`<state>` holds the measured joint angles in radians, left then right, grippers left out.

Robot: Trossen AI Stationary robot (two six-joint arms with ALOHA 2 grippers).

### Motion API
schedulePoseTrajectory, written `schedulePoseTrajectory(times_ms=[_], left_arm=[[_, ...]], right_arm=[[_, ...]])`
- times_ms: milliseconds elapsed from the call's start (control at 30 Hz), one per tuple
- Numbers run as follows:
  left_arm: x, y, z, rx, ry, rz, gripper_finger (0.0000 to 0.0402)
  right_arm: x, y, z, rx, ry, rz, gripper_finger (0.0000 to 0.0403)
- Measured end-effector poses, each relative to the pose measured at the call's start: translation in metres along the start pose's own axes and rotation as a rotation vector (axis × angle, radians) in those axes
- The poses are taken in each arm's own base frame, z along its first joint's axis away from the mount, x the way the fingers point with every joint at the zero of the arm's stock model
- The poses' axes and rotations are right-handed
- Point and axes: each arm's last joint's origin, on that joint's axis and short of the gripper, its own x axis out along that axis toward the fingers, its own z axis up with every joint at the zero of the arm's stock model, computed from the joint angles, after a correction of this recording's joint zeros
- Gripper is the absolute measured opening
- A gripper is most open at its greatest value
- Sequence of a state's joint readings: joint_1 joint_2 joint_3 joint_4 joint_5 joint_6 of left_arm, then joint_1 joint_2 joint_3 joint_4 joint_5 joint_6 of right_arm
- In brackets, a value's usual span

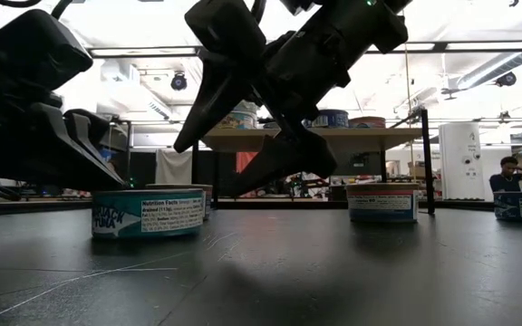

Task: Stack canned seafood by type on shelf
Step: Put the green blue tuna can on the shelf

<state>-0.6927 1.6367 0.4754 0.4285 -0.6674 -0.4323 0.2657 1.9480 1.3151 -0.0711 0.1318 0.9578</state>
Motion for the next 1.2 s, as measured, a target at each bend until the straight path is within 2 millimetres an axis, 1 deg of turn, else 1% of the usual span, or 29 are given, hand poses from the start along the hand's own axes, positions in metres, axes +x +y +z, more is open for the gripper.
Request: schedulePoseTrajectory(times_ms=[333,533,700,967,1200], left_arm=[[-0.0029,-0.0036,-0.002,-0.001,-0.001,-0.012,0.0],[-0.0031,-0.0031,-0.0028,0.006,0.0,-0.011,0.0],[-0.0034,-0.0034,-0.0031,-0.007,0.001,-0.012,0.0],[-0.0057,-0.0058,-0.0047,-0.006,-0.001,-0.02,0.0],[-0.0074,-0.0066,-0.0061,0.003,-0.013,0.003,0.0]], right_arm=[[-0.0001,0.0009,-0.0004,0.027,-0.003,0.006,0.033],[0.0002,0.0031,0.0042,0.039,-0.032,0.042,0.0338],[0.0004,0.0027,0.0046,0.044,-0.038,0.037,0.0335],[0.001,0.0001,0.0016,0.049,-0.068,0.004,0.034],[0.0008,0.0014,0.0001,0.035,-0.069,0.011,0.0336]])
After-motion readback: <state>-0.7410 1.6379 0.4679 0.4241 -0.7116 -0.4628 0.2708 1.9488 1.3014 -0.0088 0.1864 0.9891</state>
